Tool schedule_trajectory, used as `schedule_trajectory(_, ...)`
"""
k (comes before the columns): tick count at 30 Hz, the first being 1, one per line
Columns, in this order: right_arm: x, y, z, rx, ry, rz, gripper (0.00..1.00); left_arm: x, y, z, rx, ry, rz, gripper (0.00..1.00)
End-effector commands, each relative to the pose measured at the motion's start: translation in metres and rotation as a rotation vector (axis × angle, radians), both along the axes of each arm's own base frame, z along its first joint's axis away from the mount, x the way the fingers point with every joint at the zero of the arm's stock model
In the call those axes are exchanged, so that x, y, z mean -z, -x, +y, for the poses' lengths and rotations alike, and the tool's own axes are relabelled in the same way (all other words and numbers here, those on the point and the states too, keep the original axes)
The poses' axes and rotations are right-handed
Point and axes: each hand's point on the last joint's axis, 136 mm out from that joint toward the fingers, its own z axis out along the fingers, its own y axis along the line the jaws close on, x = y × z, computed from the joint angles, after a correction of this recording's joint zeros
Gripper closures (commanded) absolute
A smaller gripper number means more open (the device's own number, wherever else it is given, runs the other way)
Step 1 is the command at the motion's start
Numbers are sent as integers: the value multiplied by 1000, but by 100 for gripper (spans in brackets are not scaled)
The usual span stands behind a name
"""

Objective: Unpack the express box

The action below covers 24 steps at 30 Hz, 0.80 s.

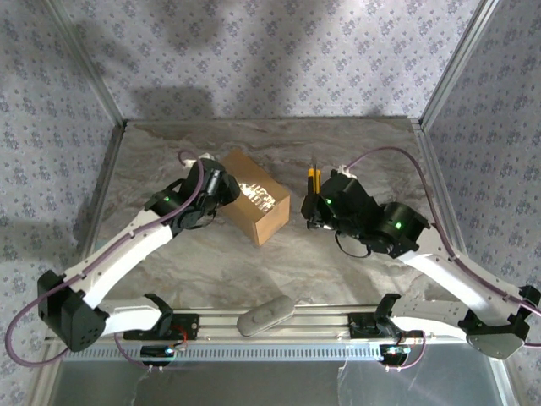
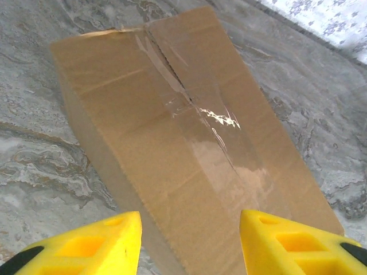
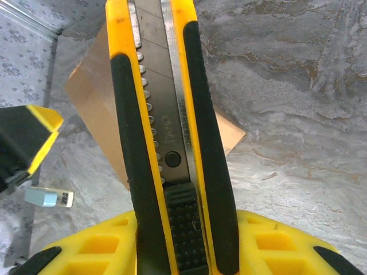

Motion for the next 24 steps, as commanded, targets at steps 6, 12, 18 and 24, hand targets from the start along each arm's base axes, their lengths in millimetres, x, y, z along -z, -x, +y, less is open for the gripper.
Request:
schedule_trajectory(6,-11,-11,4,4,-84,16,100,-9,-7,-6,-2,22,1,52)
schedule_trajectory(12,-23,-13,6,-18,-105,-12,100,-15,-6,-3,-1,8,-8,52)
schedule_trajectory(18,-19,-13,8,-18,-113,-5,100,-15,-4,0,-7,4,-11,52)
schedule_trajectory(24,-23,-16,16,-31,-119,-13,100,-16,0,4,-9,-4,-16,52)
